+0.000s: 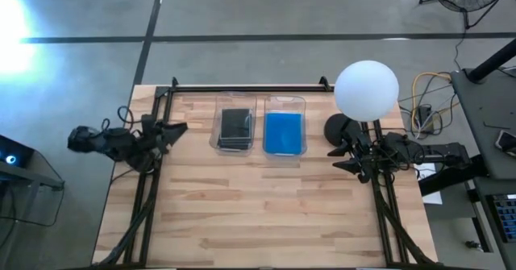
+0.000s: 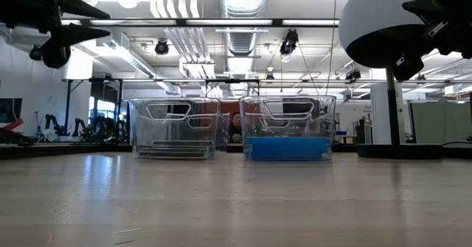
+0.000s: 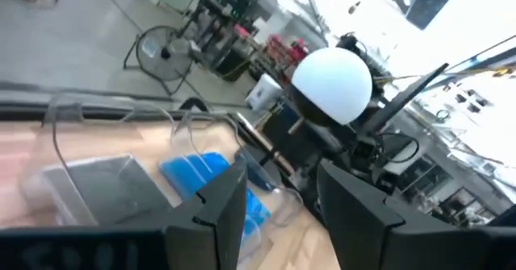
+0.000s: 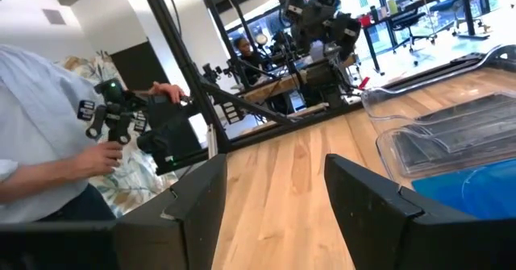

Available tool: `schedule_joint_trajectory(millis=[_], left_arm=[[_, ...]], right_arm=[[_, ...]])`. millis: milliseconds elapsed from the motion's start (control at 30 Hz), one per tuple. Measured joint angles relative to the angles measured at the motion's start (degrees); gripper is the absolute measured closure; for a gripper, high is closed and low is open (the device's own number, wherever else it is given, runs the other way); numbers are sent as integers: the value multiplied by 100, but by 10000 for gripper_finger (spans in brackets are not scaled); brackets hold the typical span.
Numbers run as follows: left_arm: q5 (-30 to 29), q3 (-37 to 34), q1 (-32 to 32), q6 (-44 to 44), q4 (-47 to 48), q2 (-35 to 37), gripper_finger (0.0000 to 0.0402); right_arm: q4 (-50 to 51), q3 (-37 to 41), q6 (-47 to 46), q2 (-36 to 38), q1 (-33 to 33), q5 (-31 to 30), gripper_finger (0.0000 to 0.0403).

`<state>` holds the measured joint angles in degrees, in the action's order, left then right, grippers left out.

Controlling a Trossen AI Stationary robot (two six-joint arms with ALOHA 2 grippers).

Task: Pick & place jewel cases by type
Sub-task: Return to Home Position

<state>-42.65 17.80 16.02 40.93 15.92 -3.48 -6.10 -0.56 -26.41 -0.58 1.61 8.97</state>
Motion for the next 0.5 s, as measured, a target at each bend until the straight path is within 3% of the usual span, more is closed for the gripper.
schedule_joint_trajectory(millis=[67, 167, 300, 333, 400, 500], left_arm=[[484, -223, -481, -210, -246, 243, 266], [1679, -809, -1303, -584, -1115, 339, 266], [4135, -1627, -2198, -1630, -3425, 338, 266], [4682, -1734, -2345, -1778, -3642, 339, 266], [5156, -1701, -2540, -1915, -3376, 340, 266], [4812, -1714, -2604, -2212, -3147, 342, 266]], right_arm=[[-1, 0, 2, 0, 0, 0, 200], [-1, 0, 0, 2, 0, -6, 200], [2, 0, 0, 6, 0, -11, 200], [0, 0, 0, 7, -1, -11, 200], [2, 0, 0, -2, -1, -11, 200], [-1, 0, 0, -11, -2, -9, 200]])
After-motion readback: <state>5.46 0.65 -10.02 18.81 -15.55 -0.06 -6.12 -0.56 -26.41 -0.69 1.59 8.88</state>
